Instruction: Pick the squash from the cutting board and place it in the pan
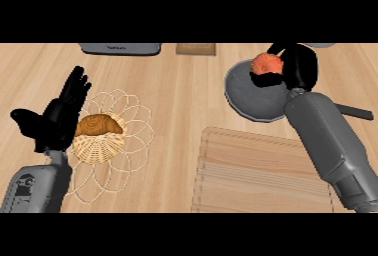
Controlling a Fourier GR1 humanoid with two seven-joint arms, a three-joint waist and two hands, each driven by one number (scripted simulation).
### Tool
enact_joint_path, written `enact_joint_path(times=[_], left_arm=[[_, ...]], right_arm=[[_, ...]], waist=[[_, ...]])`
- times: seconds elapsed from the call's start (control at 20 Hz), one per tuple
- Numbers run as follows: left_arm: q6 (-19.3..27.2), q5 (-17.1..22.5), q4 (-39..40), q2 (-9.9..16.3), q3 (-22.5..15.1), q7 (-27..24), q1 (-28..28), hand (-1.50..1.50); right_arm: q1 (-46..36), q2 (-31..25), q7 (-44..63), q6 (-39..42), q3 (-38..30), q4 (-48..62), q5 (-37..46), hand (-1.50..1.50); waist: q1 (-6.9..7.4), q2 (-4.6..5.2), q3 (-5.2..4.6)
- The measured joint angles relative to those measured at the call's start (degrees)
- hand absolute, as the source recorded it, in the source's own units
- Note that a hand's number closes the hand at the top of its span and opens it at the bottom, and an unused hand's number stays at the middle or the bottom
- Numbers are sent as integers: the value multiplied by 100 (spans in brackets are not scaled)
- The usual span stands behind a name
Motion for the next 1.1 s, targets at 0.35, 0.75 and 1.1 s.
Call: enact_joint_path(times=[0.35, 0.75, 1.1], left_arm=[[113, -145, -5, -164, -170, -69, -31, 0], [87, -119, 46, -176, -160, -72, -82, 0], [60, -87, -42, -120, -100, -35, 45, 0]], right_arm=[[-338, 24, -1147, -17, -781, 1443, -717, -150], [-511, 20, -2146, 1067, -1429, 2377, -1492, -150], [-425, 113, -3337, 790, -2094, 2383, -2120, -150]], waist=[[99, 48, 9], [131, 62, 12], [47, 15, 11]])
